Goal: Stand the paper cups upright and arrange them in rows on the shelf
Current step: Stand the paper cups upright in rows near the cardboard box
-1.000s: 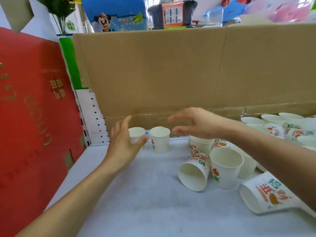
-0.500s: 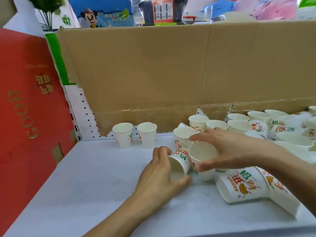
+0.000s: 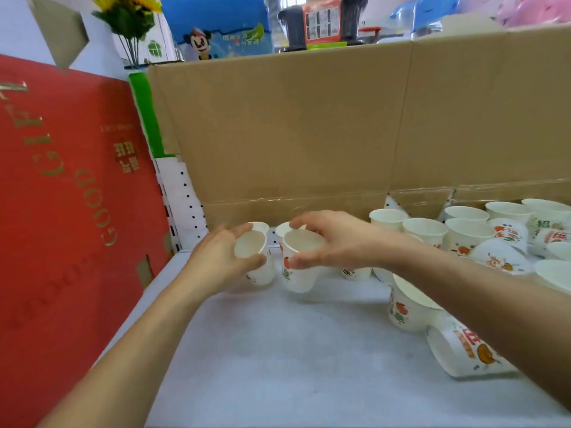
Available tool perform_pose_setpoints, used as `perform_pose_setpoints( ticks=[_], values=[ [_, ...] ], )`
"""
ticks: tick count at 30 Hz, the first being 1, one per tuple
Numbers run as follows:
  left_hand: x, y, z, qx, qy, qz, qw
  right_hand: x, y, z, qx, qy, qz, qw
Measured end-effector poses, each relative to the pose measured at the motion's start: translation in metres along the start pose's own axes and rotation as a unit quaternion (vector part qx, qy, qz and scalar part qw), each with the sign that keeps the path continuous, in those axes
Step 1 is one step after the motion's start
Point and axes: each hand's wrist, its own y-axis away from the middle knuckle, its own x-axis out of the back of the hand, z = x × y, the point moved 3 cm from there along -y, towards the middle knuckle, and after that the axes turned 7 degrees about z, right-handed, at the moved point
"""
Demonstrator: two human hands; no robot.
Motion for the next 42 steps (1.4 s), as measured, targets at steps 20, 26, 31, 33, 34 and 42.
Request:
perform_pose_setpoints(
  ticks=[20, 26, 31, 33, 34, 42],
  values=[
    [-0.042, 0.071, 0.103, -0.188, 0.196, 0.093, 0.958, 0.092, 0.110, 0.049, -0.061, -0.012, -0.022, 0.998],
    [-0.097, 0.061, 0.149, -0.111, 0.250, -0.017, 0.962, 0.073, 0.183, 0.069, -0.090, 0.088, -0.168, 0.978],
    [-0.112, 0.060, 0.166, -0.070, 0.220, -0.021, 0.973, 0.059, 0.199, 0.070, -0.088, 0.147, -0.193, 0.966],
    [-0.110, 0.063, 0.166, -0.061, 0.221, -0.011, 0.973, 0.055, 0.198, 0.070, -0.075, 0.166, -0.183, 0.966],
    [-0.107, 0.067, 0.164, -0.056, 0.218, -0.002, 0.974, 0.054, 0.197, 0.070, -0.069, 0.170, -0.174, 0.968],
    [-0.043, 0.118, 0.081, 0.061, 0.170, 0.177, 0.967, 0.045, 0.150, 0.035, 0.037, -0.017, -0.021, 0.999]
  ],
)
